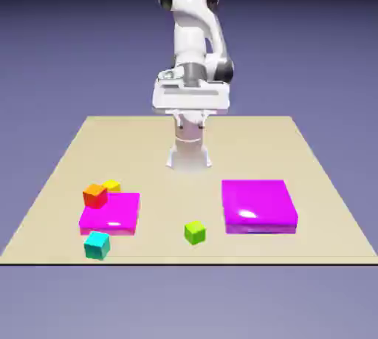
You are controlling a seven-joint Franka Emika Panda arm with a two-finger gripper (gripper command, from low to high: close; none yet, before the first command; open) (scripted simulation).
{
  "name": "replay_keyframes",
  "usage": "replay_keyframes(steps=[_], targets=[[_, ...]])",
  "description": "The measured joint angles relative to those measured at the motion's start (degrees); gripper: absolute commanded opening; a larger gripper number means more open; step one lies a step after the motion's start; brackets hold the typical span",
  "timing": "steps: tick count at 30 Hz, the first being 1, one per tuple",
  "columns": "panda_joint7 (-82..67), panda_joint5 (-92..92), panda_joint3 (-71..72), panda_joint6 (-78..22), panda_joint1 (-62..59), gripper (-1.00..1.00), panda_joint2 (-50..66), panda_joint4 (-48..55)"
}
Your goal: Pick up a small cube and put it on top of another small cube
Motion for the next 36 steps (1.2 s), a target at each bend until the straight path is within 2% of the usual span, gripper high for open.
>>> replay_keyframes(steps=[26,28,32,33,36], targets=[[-27.6,23.4,-18.1,-15.4,-7.2,0.00,54.0,30.9],[-27.9,23.6,-18.3,-15.6,-7.3,0.00,54.6,31.3],[-31.5,28.1,-12.7,-10.5,-11.8,0.00,62.9,34.8],[-32.3,29.1,-11.3,-9.2,-12.9,-1.00,64.9,35.6],[-31.4,28.0,-12.8,-10.6,-11.8,-1.00,62.8,34.7]])
